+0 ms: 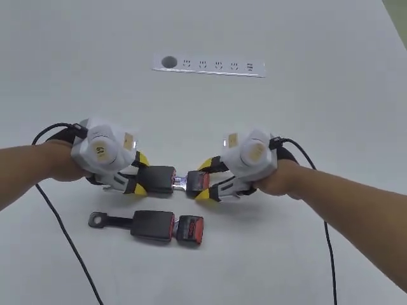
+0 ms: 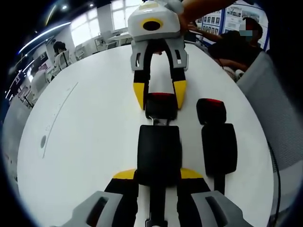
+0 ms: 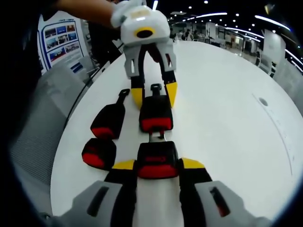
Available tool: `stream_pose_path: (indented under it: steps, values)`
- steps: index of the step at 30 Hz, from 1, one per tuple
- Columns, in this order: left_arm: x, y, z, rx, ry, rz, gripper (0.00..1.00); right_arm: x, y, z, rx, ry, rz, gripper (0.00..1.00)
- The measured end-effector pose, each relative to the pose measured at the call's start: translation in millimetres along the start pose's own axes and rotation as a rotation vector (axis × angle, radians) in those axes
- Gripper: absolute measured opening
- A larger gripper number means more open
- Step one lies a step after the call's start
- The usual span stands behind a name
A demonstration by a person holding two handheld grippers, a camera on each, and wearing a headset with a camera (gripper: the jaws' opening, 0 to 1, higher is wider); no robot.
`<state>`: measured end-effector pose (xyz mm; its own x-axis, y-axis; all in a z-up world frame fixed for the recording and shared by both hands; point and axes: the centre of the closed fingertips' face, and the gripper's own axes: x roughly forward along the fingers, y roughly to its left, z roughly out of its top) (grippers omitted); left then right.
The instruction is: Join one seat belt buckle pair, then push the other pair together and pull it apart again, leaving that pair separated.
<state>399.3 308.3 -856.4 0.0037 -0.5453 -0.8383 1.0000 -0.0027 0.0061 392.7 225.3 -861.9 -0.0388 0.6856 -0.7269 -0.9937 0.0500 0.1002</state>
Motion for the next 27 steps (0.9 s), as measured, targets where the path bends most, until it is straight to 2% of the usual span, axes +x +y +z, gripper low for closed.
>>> stream_pose_path:
  steps: [10,27]
  values:
    - [-0.4,0.7,-0.6,-0.018,-0.011,0.002,0.32,-16.7,1.4,-17.2,0.011,0.005,-0.011,0.34]
    - [-1.0,2.2,-0.7,-0.016,0.001,0.001,0.32,-43.8,2.0,-47.5,0.044,0.012,-0.040,0.35]
